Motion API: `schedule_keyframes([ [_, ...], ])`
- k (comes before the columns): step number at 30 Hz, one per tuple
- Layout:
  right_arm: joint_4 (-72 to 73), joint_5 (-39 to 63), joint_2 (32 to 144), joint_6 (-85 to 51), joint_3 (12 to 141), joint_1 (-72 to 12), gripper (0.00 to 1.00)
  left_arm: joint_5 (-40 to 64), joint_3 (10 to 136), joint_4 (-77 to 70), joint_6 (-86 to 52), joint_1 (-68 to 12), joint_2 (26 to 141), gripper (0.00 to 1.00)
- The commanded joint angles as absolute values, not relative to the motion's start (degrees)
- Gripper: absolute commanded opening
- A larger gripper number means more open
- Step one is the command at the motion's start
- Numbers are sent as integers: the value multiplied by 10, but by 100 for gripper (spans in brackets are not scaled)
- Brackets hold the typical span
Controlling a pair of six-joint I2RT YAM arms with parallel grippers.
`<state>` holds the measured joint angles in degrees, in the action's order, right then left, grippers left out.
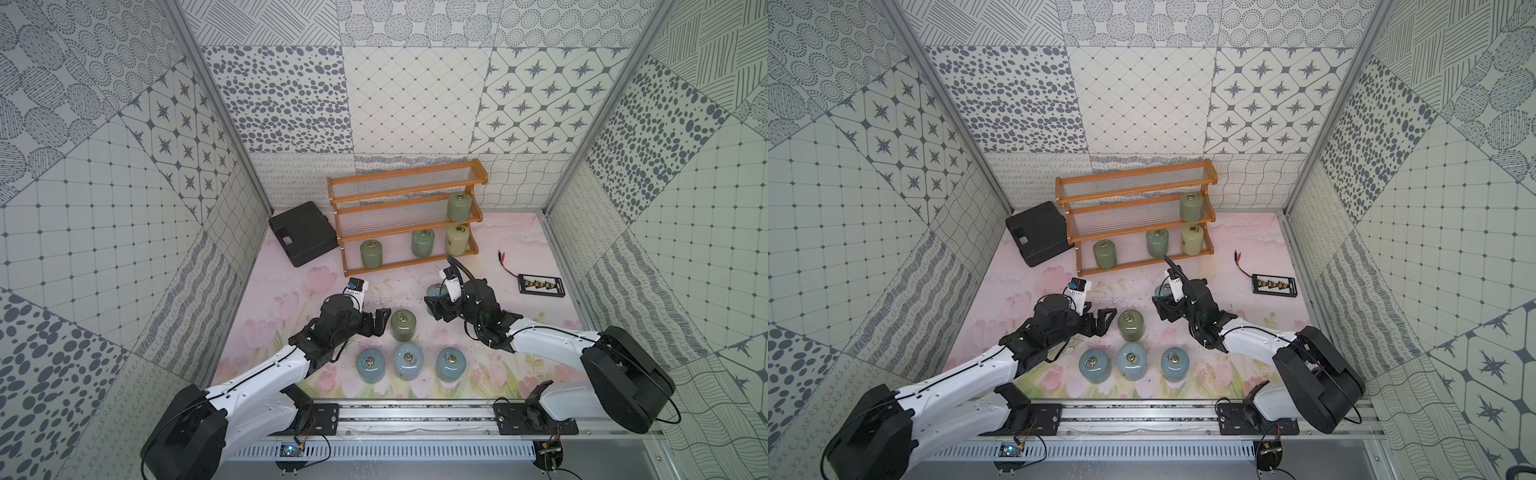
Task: Remove the tea canisters from the shelf
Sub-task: Place the tea canister at the center of the board.
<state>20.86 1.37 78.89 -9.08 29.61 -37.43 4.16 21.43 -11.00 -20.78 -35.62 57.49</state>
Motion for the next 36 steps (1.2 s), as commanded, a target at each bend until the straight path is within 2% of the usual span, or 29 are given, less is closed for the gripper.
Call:
schedule_keyframes([
  [1,294,-3,769,-108,286,-381,78,47,222,-125,-204,-359,582,100],
  [25,318,-38,784,-154,226,-404,79,53,227,-135,-208,-361,608,100],
  [36,322,-69,782,-170,210,-424,84,58,239,-137,-201,-361,625,100],
])
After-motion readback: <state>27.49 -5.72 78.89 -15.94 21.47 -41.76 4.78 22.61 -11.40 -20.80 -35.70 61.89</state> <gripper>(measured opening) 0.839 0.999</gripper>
